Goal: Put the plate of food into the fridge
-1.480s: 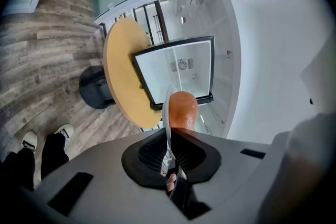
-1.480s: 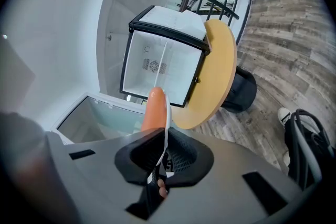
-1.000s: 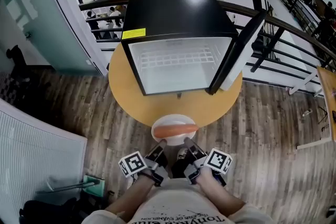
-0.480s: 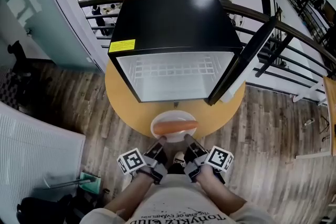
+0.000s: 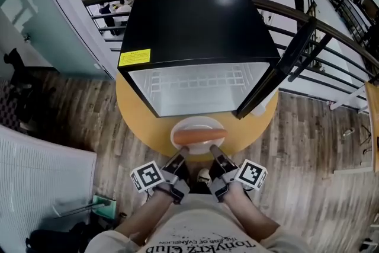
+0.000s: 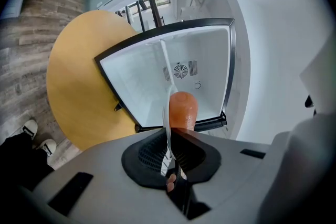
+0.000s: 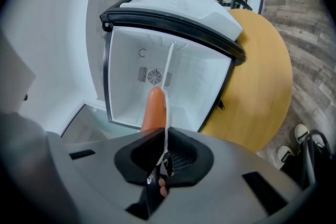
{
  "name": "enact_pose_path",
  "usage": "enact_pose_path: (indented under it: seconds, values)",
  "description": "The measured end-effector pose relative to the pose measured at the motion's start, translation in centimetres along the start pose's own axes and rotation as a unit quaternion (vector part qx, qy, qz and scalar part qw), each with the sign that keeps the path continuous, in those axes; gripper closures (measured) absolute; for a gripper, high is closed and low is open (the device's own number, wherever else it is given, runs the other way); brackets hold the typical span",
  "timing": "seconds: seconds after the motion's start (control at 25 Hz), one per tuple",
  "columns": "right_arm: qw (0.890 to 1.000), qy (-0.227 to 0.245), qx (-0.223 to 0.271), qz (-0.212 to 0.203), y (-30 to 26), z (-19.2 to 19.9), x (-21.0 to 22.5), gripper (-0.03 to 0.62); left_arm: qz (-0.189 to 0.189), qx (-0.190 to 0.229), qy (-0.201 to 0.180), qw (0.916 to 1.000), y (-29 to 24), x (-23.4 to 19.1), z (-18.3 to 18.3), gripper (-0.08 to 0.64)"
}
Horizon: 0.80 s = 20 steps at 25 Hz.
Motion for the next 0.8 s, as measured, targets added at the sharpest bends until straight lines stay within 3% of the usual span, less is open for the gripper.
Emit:
enact_pose_path:
  seconds: [0.16, 0.6, 0.8]
  values:
    - [1.0, -0.003, 0.007, 0.003, -1.2, -0.7, -0.9, 0.555, -0.036, -0.01, -0.022, 0.9991, -0.4, 0.0, -1.6, 0.522]
    - [1.0, 0.008, 0.015, -0.01, -5.1, -3.8, -3.3, 0.555, -0.01, 0.0, -0.028, 0.9996, -3.7, 2.4, -5.4, 0.522]
    - [1.0, 0.012, 0.019, -0.011, -6.9, -5.0, -3.9, 0.555, -0.016, 0.005, -0.042, 0.999, -4.9, 2.8, -7.2, 0.522]
Point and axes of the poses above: the fingertips, and each gripper's own axes: y backward along the fingers, x to its right, z out of its underside, the point moved 2 cm from there along y, backward along the fingers, and after that the axes turned 3 degrees about x, right-handed, at the moved point
